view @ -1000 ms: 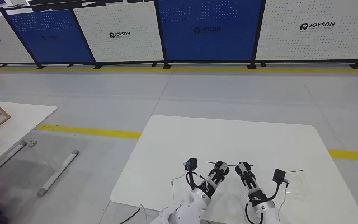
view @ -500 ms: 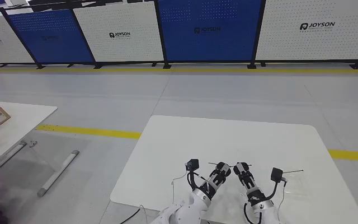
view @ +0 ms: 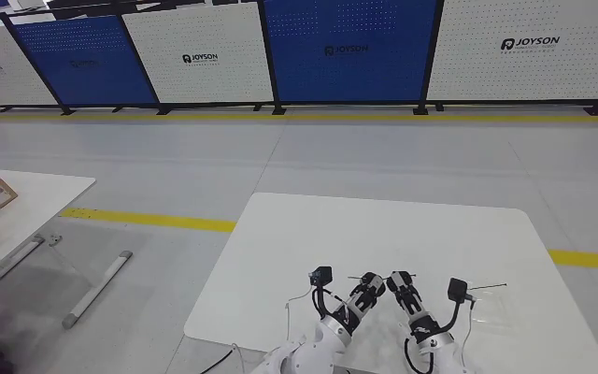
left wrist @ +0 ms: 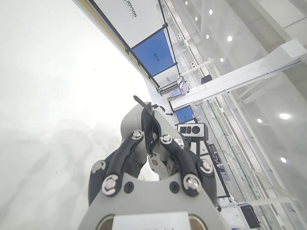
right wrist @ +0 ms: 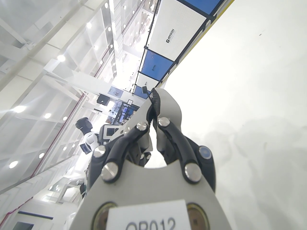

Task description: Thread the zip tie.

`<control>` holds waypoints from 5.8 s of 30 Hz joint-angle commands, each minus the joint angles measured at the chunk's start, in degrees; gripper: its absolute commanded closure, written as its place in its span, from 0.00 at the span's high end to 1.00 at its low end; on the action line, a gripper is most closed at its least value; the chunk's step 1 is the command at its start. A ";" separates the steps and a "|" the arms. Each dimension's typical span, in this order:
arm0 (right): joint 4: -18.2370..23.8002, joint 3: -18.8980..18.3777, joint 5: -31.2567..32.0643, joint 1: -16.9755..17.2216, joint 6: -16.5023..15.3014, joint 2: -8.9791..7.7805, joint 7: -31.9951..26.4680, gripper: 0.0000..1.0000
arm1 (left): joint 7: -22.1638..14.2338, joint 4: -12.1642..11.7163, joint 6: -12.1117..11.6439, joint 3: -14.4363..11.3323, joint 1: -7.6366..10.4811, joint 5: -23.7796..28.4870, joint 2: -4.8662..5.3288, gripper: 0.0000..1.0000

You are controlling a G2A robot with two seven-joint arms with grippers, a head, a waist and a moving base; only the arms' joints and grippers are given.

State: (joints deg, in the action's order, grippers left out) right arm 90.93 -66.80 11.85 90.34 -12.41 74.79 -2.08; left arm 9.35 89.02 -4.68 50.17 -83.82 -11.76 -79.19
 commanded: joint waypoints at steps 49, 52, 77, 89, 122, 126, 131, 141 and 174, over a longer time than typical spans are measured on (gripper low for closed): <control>0.90 -0.73 4.42 0.59 -0.43 0.37 0.74 1.00 | 0.57 1.87 0.02 1.75 -1.28 0.66 0.01 0.00; 1.26 -1.15 4.44 0.94 -1.55 0.27 0.22 1.00 | 0.72 2.56 0.31 2.53 -1.47 2.59 0.00 0.00; 3.53 -2.90 20.14 2.44 -2.72 -0.27 8.54 1.00 | -4.97 11.08 3.97 8.14 -4.96 18.12 0.61 0.00; 0.69 -1.23 31.88 0.19 6.38 -0.04 9.68 1.00 | -3.80 11.10 3.38 7.94 -4.44 20.40 0.35 0.00; 0.16 1.11 39.16 -1.45 0.63 -0.14 5.13 0.43 | -2.92 8.97 2.76 5.68 -3.40 17.57 0.09 0.00; 0.34 1.18 39.50 -1.45 0.68 -0.15 4.91 0.43 | -3.17 8.74 2.70 5.27 -3.38 16.98 0.08 0.00; 0.52 1.25 39.21 -1.60 0.76 -0.06 5.67 0.38 | -3.40 8.56 2.66 4.69 -3.53 15.96 0.10 0.00; 0.71 1.73 39.85 -1.83 1.13 0.04 5.62 0.00 | -3.15 8.01 2.43 4.03 -3.50 14.99 0.06 0.00; -0.34 0.19 39.96 -1.08 -1.53 -0.29 5.31 0.32 | -3.05 8.67 -0.23 3.64 -3.91 14.28 0.17 0.00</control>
State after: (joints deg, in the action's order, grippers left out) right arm 90.48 -66.54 51.76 89.17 -13.91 74.53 3.22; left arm 6.29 97.71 -4.97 53.82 -87.77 2.56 -79.02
